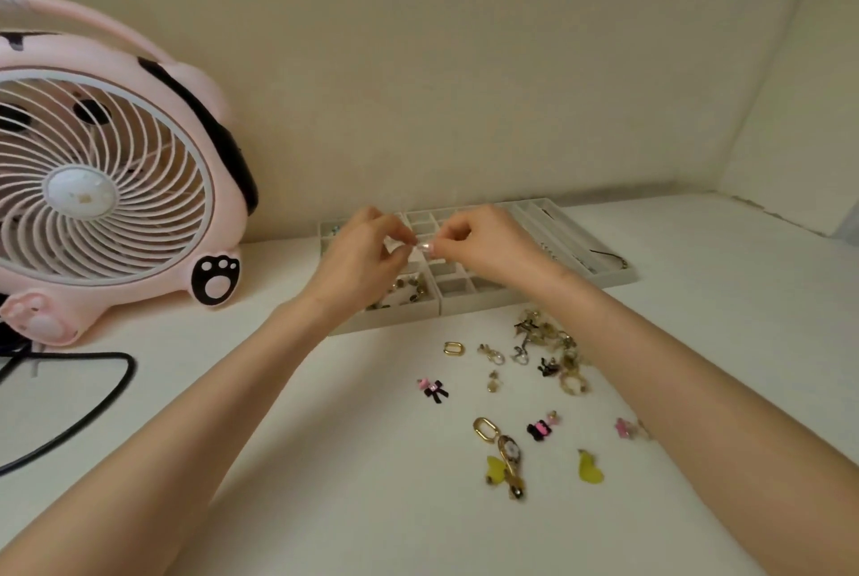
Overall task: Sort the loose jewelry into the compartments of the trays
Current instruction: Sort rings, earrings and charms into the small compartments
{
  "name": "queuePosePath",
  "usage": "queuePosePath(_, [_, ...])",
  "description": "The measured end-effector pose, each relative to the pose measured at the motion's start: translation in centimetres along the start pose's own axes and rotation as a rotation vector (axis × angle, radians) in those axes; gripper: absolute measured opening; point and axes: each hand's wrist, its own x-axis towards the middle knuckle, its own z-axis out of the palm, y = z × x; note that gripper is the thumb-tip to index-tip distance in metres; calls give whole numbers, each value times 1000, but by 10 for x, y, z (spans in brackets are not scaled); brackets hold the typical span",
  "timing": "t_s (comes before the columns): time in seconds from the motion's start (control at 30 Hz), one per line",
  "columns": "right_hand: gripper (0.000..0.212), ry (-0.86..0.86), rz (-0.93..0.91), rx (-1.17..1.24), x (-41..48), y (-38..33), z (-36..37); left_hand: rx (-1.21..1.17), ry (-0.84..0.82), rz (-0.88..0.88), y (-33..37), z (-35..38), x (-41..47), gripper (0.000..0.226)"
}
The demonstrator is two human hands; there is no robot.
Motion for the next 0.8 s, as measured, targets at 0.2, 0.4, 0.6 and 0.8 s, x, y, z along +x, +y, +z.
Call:
queuePosePath(0.2, [18,61,29,30,-56,33,-26,-82,-219,191,41,14,-21,5])
queuePosePath(0.4, [13,115,92,36,-83,64,-33,-84,-390,267,63,25,-37,8])
queuePosePath(0.6, [12,159,107,97,-96,81,-35,-169,-771,301,74,16,-49,12])
queuePosePath(0.8, [12,100,83,154,-97,81,-27,-131,-1031,371,77,17,-58,25])
